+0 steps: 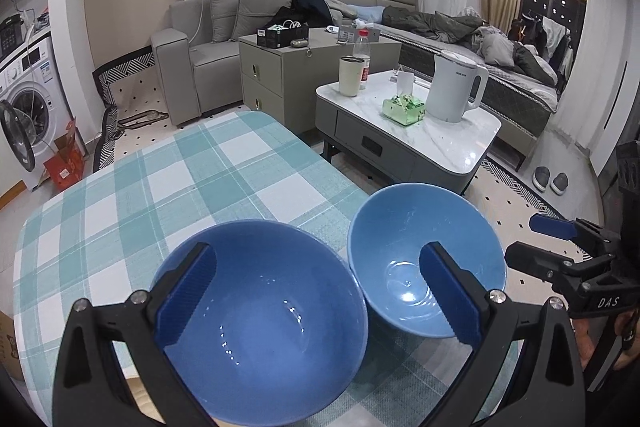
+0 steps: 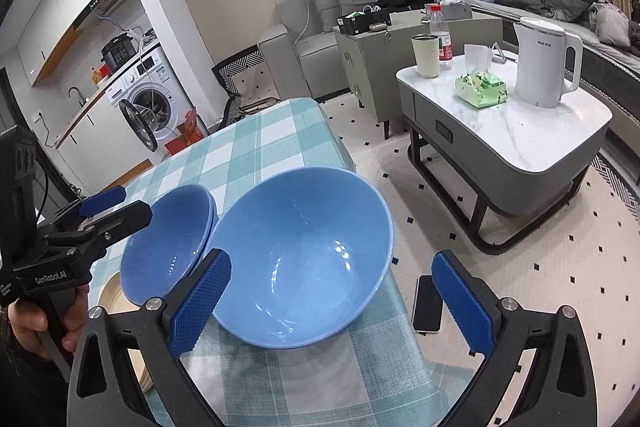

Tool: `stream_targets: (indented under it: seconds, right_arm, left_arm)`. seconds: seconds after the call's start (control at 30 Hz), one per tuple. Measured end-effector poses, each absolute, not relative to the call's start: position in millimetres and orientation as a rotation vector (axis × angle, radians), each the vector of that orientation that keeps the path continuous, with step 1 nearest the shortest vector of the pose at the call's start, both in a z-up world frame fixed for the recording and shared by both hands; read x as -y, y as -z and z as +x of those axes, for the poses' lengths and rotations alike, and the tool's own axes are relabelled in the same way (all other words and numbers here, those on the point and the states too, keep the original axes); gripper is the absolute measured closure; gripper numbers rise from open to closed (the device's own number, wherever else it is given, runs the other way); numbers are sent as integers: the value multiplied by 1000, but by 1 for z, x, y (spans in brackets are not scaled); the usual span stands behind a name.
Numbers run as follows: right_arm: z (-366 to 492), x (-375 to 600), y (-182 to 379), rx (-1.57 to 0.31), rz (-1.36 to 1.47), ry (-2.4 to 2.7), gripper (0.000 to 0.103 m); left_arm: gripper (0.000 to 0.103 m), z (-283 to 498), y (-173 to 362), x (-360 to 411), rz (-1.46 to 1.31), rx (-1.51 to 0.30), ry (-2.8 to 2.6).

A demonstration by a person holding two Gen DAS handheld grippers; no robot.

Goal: Organize plates and bowls
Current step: 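Move both tools to the rim of the light blue bowl, then close both grippers on the light blue bowl rim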

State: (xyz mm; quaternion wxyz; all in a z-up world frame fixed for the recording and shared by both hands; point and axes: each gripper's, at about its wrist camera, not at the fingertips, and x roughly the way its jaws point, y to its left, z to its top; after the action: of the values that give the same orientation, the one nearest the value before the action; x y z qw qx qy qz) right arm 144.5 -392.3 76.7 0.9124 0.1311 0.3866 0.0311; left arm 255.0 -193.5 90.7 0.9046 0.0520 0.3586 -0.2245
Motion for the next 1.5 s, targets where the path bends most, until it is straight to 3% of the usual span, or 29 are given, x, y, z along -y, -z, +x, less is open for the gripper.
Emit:
stream_targets:
  seconds: [0.93, 1.1, 1.17, 1.5]
  right_arm:
    - [168, 409, -32, -954, 413, -146, 1]
    - [169, 409, -27, -963, 400, -151, 1]
    - [170, 408, -26, -966, 399, -157, 1]
    - [171, 403, -23, -966, 374, -189, 1]
  left_arm:
    - [3, 294, -60, 269, 271, -850, 562]
    - [10, 298, -53, 275, 281, -874, 585]
    - [20, 299, -51, 279, 292, -880, 597]
    - [44, 307, -37, 291, 316, -943, 613]
